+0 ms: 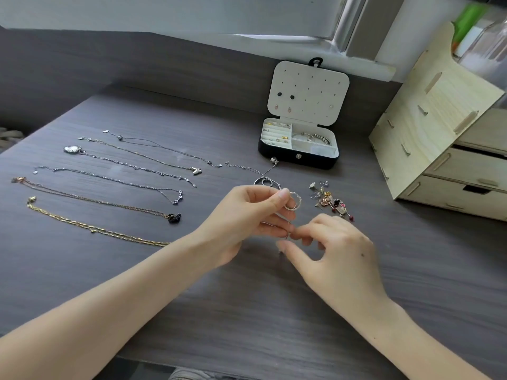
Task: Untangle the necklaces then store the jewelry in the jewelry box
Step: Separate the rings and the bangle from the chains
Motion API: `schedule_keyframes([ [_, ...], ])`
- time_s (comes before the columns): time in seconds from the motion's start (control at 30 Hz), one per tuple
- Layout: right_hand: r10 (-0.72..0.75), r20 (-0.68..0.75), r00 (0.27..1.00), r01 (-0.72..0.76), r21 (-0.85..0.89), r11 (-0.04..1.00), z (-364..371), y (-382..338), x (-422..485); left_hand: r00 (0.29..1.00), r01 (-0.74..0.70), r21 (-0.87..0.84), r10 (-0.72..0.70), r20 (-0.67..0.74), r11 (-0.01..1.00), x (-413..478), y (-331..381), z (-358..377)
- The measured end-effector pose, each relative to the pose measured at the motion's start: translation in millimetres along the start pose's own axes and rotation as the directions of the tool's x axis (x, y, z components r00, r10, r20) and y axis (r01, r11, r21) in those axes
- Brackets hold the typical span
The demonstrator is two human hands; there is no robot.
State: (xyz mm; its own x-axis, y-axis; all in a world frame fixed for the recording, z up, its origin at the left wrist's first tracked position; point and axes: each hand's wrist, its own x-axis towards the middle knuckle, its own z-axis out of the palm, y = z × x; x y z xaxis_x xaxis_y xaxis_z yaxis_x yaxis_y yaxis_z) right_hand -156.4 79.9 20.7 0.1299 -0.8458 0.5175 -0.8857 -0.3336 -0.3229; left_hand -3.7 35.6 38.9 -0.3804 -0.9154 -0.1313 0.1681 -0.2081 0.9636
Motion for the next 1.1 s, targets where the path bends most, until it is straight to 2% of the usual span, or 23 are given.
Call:
schedule_keyframes([
  [0.1,0.009,0.048,0.999,-0.007,-0.047,0.999,11.4,2.7,-0.2,1.000,0.003,-0.027,-0.004,-0.016,1.000,0.3,0.9,-1.1],
  [0.27,-0.039,0.115,0.993,0.030,0.076,0.997,16.3,7.9,1.9,0.999,0.015,-0.062,-0.018,-0.039,0.998,1.1,1.4,-2.6],
  [0.33,-0.009,0.129,0.992,-0.012,0.160,0.987,12.1,8.8,4.1,0.998,0.015,-0.061,-0.018,-0.062,0.998,1.6,0.9,-3.3],
  [0.4,0.008,0.110,0.994,-0.035,0.243,0.969,7.0,11.1,7.6,0.996,0.007,-0.041,-0.011,-0.092,0.999,2.6,0.3,-3.9],
  [0.5,-0.033,0.022,0.999,0.025,0.281,0.959,-1.2,12.7,14.2,0.994,0.010,-0.024,-0.012,-0.111,1.000,3.5,-0.7,-4.4],
  [0.73,-0.196,-0.194,0.961,0.220,0.111,0.969,-9.8,10.3,35.0,0.993,0.080,-0.016,-0.081,-0.087,0.997,3.9,-0.9,-3.3],
  [0.93,-0.270,-0.234,0.934,0.282,0.019,0.959,-11.1,11.7,53.2,0.988,0.149,-0.008,-0.149,-0.040,0.989,2.5,0.3,-3.6],
  [1.1,-0.287,-0.231,0.930,0.298,0.014,0.955,-10.3,11.7,57.3,0.986,0.161,0.063,-0.158,-0.043,0.985,1.4,1.0,-3.0],
])
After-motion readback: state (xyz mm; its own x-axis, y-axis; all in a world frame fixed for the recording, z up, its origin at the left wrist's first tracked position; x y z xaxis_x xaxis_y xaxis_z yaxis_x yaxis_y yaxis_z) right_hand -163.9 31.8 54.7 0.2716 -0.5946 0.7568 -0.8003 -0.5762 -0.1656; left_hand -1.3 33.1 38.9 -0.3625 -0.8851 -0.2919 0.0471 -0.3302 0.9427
